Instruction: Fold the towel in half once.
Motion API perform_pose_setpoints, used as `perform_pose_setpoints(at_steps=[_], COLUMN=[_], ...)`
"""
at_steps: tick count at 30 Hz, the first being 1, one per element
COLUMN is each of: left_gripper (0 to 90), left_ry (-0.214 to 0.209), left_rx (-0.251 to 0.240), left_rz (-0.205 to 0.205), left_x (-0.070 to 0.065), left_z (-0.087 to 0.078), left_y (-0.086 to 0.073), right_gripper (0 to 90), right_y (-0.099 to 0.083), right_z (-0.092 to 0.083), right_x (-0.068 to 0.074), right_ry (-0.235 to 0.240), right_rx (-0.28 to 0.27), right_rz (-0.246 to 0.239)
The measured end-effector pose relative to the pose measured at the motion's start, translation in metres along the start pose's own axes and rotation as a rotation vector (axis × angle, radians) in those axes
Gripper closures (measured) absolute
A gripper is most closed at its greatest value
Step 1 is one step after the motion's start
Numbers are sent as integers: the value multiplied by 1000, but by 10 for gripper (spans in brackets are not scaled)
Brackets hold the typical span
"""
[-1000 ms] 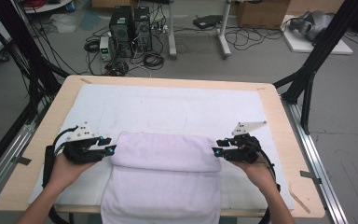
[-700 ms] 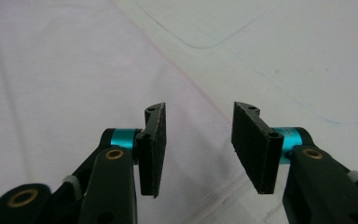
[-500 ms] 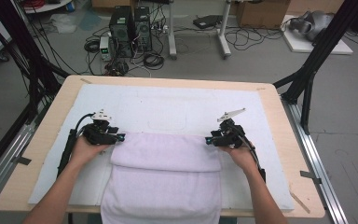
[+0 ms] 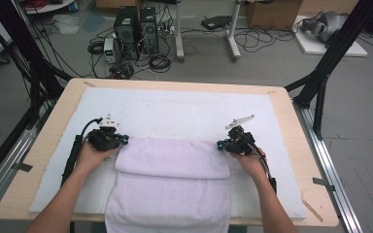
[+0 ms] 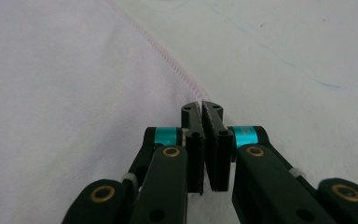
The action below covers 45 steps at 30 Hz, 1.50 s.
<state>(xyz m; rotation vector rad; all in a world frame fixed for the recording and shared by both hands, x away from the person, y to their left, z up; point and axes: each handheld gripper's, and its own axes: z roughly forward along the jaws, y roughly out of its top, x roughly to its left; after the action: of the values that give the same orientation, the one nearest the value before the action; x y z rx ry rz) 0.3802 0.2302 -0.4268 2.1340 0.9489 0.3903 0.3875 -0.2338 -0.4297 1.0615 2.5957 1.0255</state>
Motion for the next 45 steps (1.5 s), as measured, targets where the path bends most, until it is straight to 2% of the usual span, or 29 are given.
perform_pose_setpoints(at_steps=[3, 5, 9, 13, 14, 15, 17, 19, 22, 23, 25, 26, 29, 33, 37, 42, 44, 45], left_gripper=[875, 877, 876, 876, 876, 875, 876, 876, 869, 845, 725, 686, 631, 609, 596, 567, 552, 534], left_ry=[-37, -25, -42, -63, -80, -78, -97, -110, -168, -202, -213, -218, -190, -138, -115, -67, -72, -59], left_rx=[-45, -56, -102, -162, -189, -207, -232, -246, -230, -228, -216, -215, -197, -168, -147, -88, -57, -38], left_rz=[-37, -26, -12, 36, 40, 50, 65, 94, 148, 152, 156, 155, 158, 168, 148, 129, 93, 85], left_x=[3, 1, -7, -25, -34, -41, -53, -70, -89, -93, -96, -96, -91, -82, -68, -54, -47, -45], left_z=[-10, -15, -29, -57, -66, -74, -85, -106, -136, -143, -151, -151, -142, -118, -92, -61, -48, -41], left_y=[1, 1, 4, 2, -2, -6, -13, -28, -50, -55, -59, -59, -56, -48, -42, -34, -32, -32], right_gripper=[879, 879, 879, 879, 879, 879, 879, 879, 869, 845, 711, 695, 670, 617, 574, 527, 511, 504], right_y=[2, 5, 9, 5, 2, -2, -10, -23, -45, -51, -57, -57, -54, -48, -43, -38, -37, -36], right_z=[-10, -17, -33, -57, -64, -72, -83, -98, -124, -131, -139, -138, -125, -98, -77, -59, -53, -50], right_x=[0, 2, 9, 27, 33, 41, 55, 72, 94, 98, 96, 92, 81, 73, 63, 48, 43, 41], right_ry=[12, 20, 42, 68, 73, 89, 106, 159, 221, 257, 357, 372, 334, 217, 153, 87, 68, 66], right_rx=[-43, -66, -105, -157, -181, -211, -236, -262, -316, -336, -357, -342, -305, -218, -173, -128, -108, -101], right_rz=[0, -8, -33, -84, -95, -113, -147, -183, -211, -202, -179, -158, -128, -131, -111, -103, -93, -86])
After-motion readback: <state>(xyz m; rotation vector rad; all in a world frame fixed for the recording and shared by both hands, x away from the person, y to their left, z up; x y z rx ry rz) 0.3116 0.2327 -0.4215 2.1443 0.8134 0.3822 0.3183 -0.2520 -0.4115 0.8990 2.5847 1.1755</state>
